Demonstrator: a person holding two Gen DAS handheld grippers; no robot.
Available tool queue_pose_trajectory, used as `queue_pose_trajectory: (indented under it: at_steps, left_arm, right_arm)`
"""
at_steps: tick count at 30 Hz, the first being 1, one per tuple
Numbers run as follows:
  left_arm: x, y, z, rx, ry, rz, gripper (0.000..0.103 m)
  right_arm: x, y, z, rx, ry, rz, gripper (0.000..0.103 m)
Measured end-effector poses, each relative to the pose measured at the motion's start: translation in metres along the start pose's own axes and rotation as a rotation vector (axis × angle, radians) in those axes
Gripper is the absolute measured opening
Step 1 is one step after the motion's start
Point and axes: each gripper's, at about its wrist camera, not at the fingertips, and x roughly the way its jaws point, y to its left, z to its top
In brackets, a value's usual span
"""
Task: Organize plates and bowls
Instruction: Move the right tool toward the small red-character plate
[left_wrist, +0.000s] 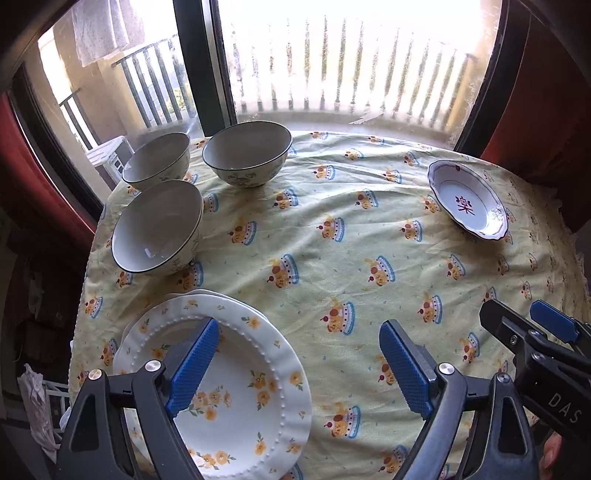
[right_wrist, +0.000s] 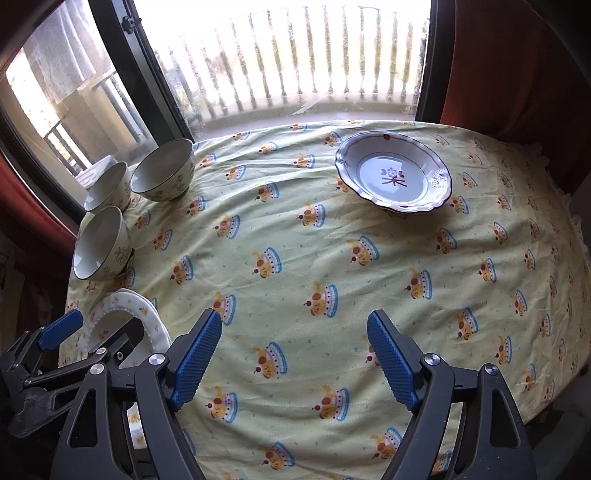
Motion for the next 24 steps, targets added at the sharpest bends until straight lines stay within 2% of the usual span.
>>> queue_pose_trajectory:
  at_steps: [7, 24]
  left_arm:
    - [0.008, -0.046, 0.018, 0.016, -0.017, 0.003, 0.089]
    - [0.043, -0.147, 0.072, -0.019, -0.037, 0.020, 0.083]
  right_arm:
    - [0.003, -0.046, 0.022, 0.013, -0.016, -0.006, 0.083]
    - [0.033, -0.147, 0.087, 0.001, -0.045, 0.014, 0.083]
